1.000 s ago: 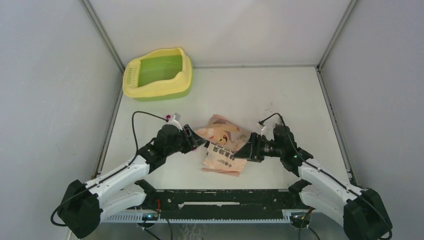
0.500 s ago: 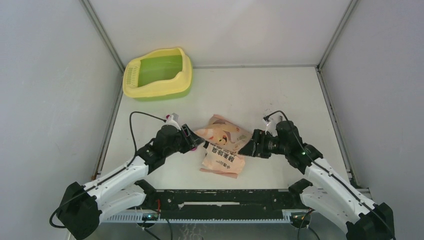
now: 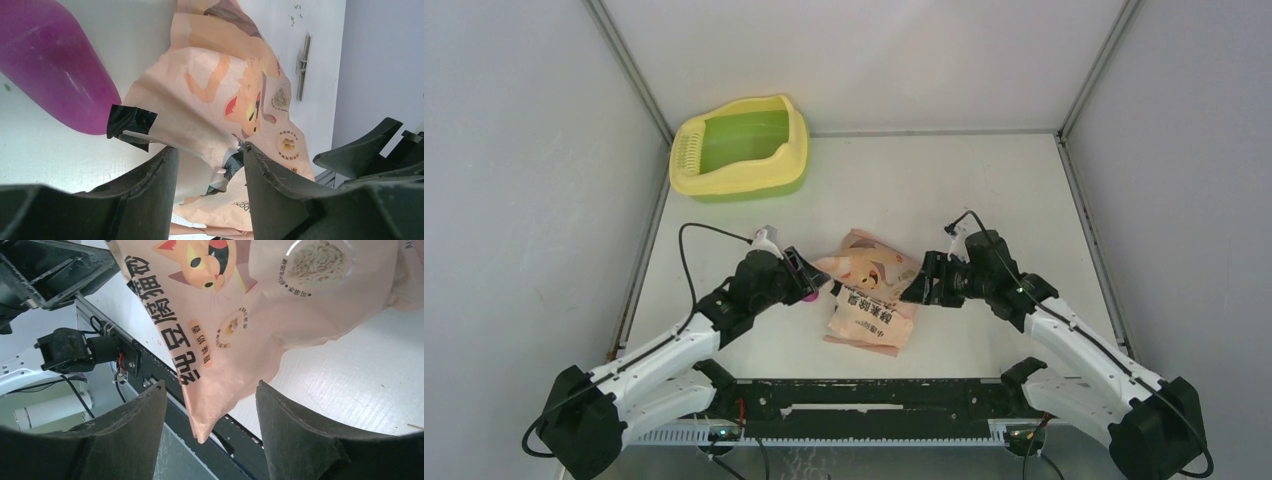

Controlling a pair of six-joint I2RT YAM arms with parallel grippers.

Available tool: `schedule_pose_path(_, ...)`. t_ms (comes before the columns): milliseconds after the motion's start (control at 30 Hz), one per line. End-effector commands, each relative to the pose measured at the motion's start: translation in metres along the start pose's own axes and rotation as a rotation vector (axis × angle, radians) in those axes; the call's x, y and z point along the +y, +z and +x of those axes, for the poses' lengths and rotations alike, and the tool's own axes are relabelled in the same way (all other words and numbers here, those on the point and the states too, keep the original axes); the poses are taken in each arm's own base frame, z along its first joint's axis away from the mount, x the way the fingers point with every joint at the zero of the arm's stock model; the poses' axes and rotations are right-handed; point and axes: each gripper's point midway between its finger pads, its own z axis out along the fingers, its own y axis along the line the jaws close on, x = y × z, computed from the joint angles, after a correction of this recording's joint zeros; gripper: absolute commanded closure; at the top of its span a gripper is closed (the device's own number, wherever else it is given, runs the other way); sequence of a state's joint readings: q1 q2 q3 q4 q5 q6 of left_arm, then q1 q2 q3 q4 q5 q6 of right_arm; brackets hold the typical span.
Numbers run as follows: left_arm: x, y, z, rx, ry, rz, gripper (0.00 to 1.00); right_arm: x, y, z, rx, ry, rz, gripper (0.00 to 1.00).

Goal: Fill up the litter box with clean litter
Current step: Open the cat litter bag at the center of the board.

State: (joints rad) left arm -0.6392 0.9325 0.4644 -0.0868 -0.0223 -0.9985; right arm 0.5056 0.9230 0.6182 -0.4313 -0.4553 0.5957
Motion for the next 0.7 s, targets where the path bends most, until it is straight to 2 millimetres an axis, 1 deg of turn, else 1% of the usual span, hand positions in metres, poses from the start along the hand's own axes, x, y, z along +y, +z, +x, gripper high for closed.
schedule_pose_path(0, -0.030, -0.005, -0.028, -0.098, -0.024, 0.075, 0.45, 0.010, 0.000, -0.019, -0.046, -0.060, -0.011, 0.28)
schedule_pose_path(133, -0.034, -0.002, -0.028, -0.095, -0.035, 0.088, 0.48, 0.009, 0.004, -0.019, -0.038, -0.058, -0.010, 0.28)
schedule_pose_path(200, -0.032, -0.001, -0.026, -0.090, -0.041, 0.083, 0.49, 0.007, 0.005, -0.019, -0.035, -0.056, -0.005, 0.28)
schedule_pose_path(233, -0.037, -0.001, -0.029, -0.103, -0.046, 0.101, 0.51, 0.007, 0.005, -0.019, -0.034, -0.056, -0.005, 0.28)
schedule_pose_path(333, -0.041, -0.001, -0.032, -0.115, -0.052, 0.119, 0.54, 0.006, 0.007, -0.018, -0.028, -0.057, -0.001, 0.28)
schedule_pose_path(500, -0.045, 0.003, -0.031, -0.102, -0.059, 0.130, 0.61, 0.006, 0.007, -0.019, -0.026, -0.061, -0.002, 0.28)
schedule_pose_path(567, -0.046, 0.004, -0.031, -0.098, -0.062, 0.132, 0.68, 0.005, 0.007, -0.019, -0.028, -0.060, -0.001, 0.28)
schedule_pose_path(667, -0.047, 0.004, -0.031, -0.096, -0.062, 0.134, 0.74, 0.005, 0.007, -0.020, -0.031, -0.061, -0.003, 0.28)
